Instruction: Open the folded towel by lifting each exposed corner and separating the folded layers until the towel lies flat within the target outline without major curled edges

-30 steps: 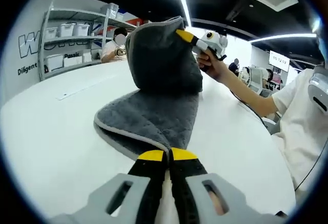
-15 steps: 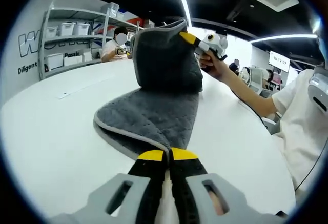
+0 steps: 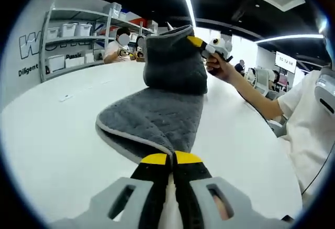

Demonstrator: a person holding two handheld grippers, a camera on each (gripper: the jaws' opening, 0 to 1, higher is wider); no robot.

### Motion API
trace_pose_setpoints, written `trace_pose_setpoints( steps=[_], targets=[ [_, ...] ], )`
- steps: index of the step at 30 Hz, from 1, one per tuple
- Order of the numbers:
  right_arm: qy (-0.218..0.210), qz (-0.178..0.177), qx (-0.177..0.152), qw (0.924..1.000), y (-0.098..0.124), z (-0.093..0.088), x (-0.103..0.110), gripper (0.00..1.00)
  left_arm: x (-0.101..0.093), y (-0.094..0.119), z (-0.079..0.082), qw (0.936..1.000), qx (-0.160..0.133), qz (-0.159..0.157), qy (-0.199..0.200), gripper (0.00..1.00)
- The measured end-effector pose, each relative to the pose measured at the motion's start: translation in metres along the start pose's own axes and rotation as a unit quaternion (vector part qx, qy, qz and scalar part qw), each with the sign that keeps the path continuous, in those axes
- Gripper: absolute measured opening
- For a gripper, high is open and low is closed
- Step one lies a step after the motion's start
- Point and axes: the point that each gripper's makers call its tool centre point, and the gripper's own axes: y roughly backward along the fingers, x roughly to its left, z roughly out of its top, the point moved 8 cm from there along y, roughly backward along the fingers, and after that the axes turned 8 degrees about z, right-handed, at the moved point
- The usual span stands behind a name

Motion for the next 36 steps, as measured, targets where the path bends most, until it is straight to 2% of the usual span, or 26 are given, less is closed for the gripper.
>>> trace_pose_setpoints(
  steps=[8, 11, 17, 30, 36],
  targets=[
    [0.021, -0.031, 0.017, 0.9992, 0.021, 0.002, -0.017, 0.0, -0.002, 0.0, 0.0, 1.0, 0.001, 0.001, 0.0, 0.02],
    [0.013, -0.04, 0.022, 0.9989, 0.03, 0.0, -0.027, 0.0, -0.002, 0.0, 0.0, 1.0, 0.002, 0.002, 0.002, 0.02],
    [-0.023, -0.058, 0.001, 0.9981, 0.049, -0.001, -0.038, 0.0, -0.002, 0.0, 0.0, 1.0, 0.001, 0.001, 0.004, 0.02],
    [-0.034, -0.096, -0.002, 0.9948, 0.079, -0.004, -0.057, 0.0, 0.001, -0.001, -0.001, 0.9999, 0.001, 0.0, 0.015, 0.02],
    [-0.047, -0.114, -0.013, 0.9923, 0.092, -0.004, -0.062, 0.0, 0.001, 0.001, -0.001, 0.9999, 0.003, 0.004, 0.016, 0.02]
  ],
)
